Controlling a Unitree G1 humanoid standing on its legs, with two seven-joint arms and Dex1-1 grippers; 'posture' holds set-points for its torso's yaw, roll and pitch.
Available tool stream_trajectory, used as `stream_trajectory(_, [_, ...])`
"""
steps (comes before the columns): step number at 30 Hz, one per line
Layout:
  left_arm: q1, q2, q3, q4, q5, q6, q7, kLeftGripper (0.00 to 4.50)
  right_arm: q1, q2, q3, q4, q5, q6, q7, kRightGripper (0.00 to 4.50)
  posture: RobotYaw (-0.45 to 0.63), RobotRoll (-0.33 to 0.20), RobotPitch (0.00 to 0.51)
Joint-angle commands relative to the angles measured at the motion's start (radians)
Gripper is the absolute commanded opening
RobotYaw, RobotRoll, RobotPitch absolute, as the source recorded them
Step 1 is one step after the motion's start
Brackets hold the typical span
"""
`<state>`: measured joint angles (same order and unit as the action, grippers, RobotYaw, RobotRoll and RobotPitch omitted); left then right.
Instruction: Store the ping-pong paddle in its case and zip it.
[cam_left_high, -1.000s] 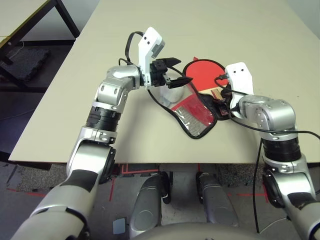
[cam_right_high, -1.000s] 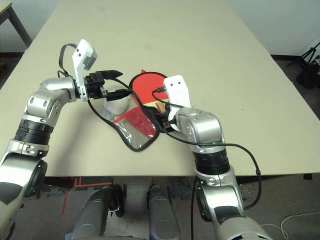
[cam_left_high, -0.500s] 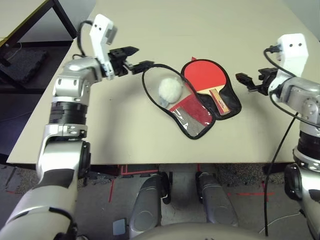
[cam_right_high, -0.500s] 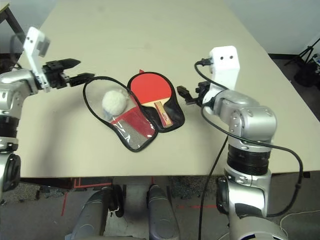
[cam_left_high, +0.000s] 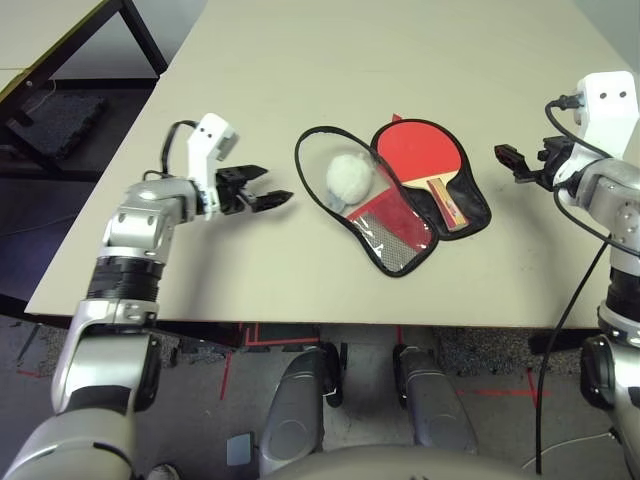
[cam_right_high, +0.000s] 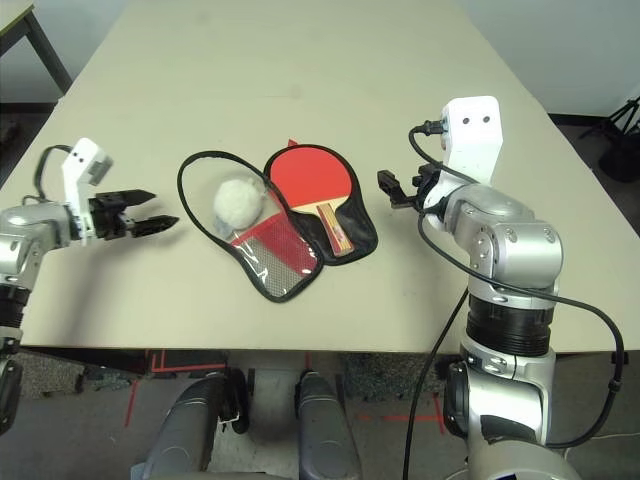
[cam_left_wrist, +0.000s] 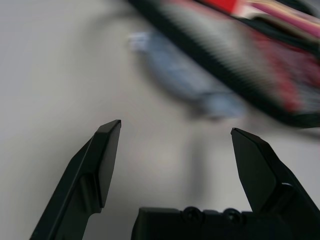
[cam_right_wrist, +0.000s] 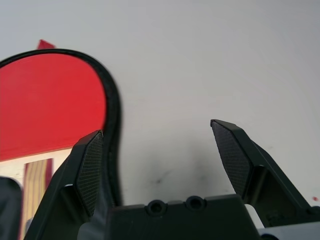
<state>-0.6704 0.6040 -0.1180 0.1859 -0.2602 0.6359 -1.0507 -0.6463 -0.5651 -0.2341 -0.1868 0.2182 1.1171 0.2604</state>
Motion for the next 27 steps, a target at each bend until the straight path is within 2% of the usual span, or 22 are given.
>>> stream_trajectory(1, [-0.033, -0.014, -0.080, -0.111, -0.042, 0.096, -0.065, 4.50, 0.022, -0.008, -0.037, -0.003, -0.011, -0.001, -0.026, 4.47, -0.07, 0.000, 0.212])
stream_trajectory(4, [-0.120, -0.071, -0.100, -0.081, -0.051, 0.090, -0.079, 4.50, 0.026, -0.005, -0.059, 0.002, -0.016, -0.014, -0.048, 4.47, -0.07, 0.000, 0.214])
stream_trajectory(11, [-0.330, -0.232, -0.119, 0.173, -0.008, -0.065, -0.073, 4.50, 0.017, 0.015, -0.076, -0.006, -0.013, -0.009, -0.081, 4.47, -0.08, 0.000, 0.219])
stream_trajectory(20, [-0.560, -0.469, -0.056, 0.719, 0.067, -0.361, 0.044, 4.50, 0.028, 0.052, -0.117, -0.022, -0.001, 0.011, -0.115, 4.47, -0.10, 0.000, 0.224])
stream_trajectory(23, [-0.588, -0.493, -0.039, 0.836, 0.097, -0.436, 0.074, 4.50, 0.032, 0.061, -0.133, -0.024, 0.008, 0.024, -0.120, 4.47, -0.11, 0.000, 0.225])
stream_trajectory(27, [-0.605, -0.494, -0.020, 0.890, 0.116, -0.481, 0.075, 4.50, 0.026, 0.077, -0.169, -0.030, 0.032, 0.073, -0.125, 4.47, -0.09, 0.000, 0.219])
